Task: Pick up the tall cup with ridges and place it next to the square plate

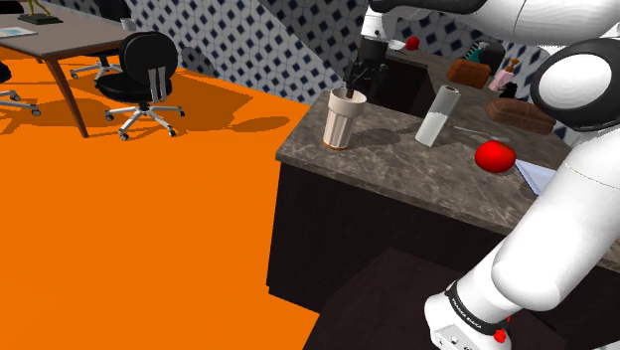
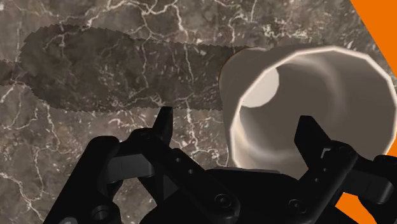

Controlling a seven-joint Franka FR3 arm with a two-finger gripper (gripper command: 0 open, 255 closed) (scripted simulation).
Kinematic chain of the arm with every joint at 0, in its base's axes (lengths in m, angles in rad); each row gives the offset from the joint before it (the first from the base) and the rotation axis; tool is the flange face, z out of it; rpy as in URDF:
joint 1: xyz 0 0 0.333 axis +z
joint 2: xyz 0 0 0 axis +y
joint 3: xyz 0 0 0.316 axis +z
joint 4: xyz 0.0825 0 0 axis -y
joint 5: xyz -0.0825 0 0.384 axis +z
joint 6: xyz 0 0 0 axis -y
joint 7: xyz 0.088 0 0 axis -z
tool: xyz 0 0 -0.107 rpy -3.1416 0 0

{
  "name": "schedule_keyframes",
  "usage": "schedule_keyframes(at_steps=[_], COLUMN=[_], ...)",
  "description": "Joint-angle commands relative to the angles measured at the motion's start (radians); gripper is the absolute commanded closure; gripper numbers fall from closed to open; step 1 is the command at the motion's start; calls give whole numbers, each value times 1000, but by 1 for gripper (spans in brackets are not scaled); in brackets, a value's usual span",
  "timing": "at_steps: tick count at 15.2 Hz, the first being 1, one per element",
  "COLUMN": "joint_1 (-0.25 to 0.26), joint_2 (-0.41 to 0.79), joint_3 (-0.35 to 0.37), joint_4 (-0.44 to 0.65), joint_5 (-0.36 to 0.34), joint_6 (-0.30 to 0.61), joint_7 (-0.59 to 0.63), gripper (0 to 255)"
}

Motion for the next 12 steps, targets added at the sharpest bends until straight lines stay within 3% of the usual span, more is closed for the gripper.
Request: schedule_keyframes(at_steps=[1,10,11,12], joint_1=[3,4,4,4], joint_2=[-11,-17,-17,-17], joint_3=[2,2,2,2], joint_4=[-41,-71,-71,-71], joint_5=[-1,-2,-2,-2], joint_6=[31,54,54,54], joint_7=[2,2,2,2], gripper=[0,0,255,255])
